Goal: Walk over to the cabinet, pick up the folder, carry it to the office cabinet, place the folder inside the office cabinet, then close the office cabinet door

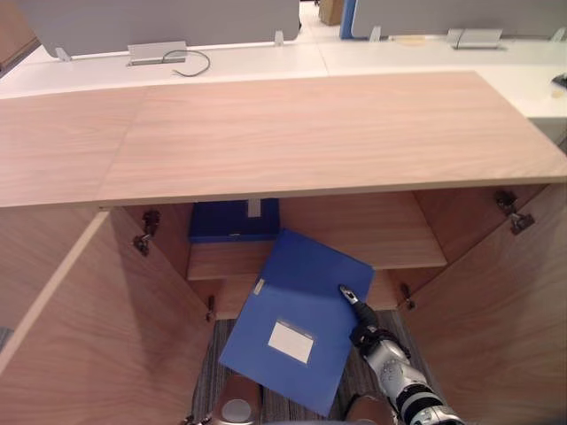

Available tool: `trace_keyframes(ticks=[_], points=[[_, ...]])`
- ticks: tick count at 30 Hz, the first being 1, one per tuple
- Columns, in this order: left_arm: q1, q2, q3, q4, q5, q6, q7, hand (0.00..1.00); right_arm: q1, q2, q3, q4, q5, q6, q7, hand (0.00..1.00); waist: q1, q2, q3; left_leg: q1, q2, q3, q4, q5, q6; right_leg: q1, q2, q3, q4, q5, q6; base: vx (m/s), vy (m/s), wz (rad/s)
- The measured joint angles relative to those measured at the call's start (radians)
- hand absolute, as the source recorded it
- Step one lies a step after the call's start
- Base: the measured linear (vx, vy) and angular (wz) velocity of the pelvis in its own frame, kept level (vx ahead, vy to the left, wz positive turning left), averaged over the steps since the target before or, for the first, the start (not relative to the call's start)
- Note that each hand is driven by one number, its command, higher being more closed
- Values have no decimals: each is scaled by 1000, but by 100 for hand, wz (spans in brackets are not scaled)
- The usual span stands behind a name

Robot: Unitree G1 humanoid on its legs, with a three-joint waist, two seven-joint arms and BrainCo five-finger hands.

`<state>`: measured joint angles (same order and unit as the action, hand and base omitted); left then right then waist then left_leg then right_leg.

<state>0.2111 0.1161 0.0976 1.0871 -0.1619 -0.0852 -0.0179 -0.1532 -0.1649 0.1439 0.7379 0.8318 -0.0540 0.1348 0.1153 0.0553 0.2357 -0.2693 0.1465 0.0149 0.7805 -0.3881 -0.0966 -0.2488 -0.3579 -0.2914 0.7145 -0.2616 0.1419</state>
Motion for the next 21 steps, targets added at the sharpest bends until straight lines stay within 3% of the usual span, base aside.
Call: trace_keyframes(ticks=[3,7,9,15,17,21], points=[[-1,-13,13,-28,-23,-1,1,0,-40,-53,-83,-124,76,-13,-7,100,-17,2,66,-46,1,-7,80,-11,-14,-87,-29,25,159,-46,-31,-43,-164,-3],[-1,-34,33,-40,-58,-6,2,0,-161,-66,-220,-137,184,-58,-29,100,-20,8,83,-137,0,-19,164,-42,-22,-175,-44,38,237,-86,-35,-100,-13,1],[1,-50,46,-40,-83,-5,4,0,-257,-66,-302,-215,305,-123,-87,100,-19,13,102,-218,-22,-20,255,-70,-16,-262,-85,75,336,-124,-20,-199,43,10],[16,-70,45,-100,-123,1,23,0,-429,-102,-385,-232,410,-159,-209,100,-10,26,123,-346,-67,-22,350,-76,-19,-382,-163,98,446,-148,-5,-88,38,27],[22,-73,36,-125,-127,1,26,0,-536,-162,-397,-188,438,-165,-262,100,-10,36,132,-400,-91,-26,382,-69,-11,-431,-194,108,486,-150,-7,-17,27,29],[15,-71,-6,-141,-145,1,32,0,-727,-298,-410,-51,471,-162,-286,100,-2,59,147,-492,-129,-36,407,-52,-6,-514,-239,116,528,-156,-5,1,5,32]])
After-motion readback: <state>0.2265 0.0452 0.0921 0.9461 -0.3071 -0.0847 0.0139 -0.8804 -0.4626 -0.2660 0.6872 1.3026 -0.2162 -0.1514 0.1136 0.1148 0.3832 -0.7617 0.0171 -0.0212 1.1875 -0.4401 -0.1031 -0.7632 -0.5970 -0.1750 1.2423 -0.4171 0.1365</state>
